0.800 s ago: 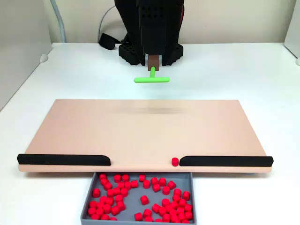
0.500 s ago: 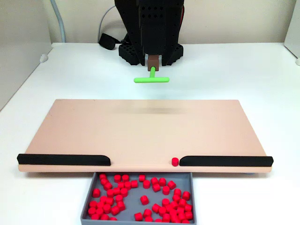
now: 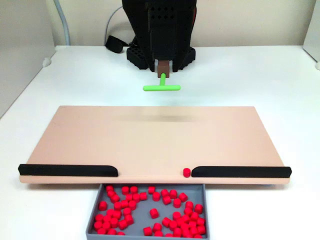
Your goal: Push granules from bottom to the grey container
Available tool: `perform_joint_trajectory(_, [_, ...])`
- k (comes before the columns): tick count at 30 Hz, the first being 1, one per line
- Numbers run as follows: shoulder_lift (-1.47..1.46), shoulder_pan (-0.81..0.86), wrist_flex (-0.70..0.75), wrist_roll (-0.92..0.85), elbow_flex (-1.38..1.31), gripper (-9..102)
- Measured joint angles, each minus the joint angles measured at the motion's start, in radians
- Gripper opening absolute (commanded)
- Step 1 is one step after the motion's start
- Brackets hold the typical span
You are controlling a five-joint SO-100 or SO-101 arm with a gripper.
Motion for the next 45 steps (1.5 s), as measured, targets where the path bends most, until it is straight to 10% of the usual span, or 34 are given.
perform_joint_trajectory(45, [-0.018, 0.028, 0.000, -0.066, 0.000, 0])
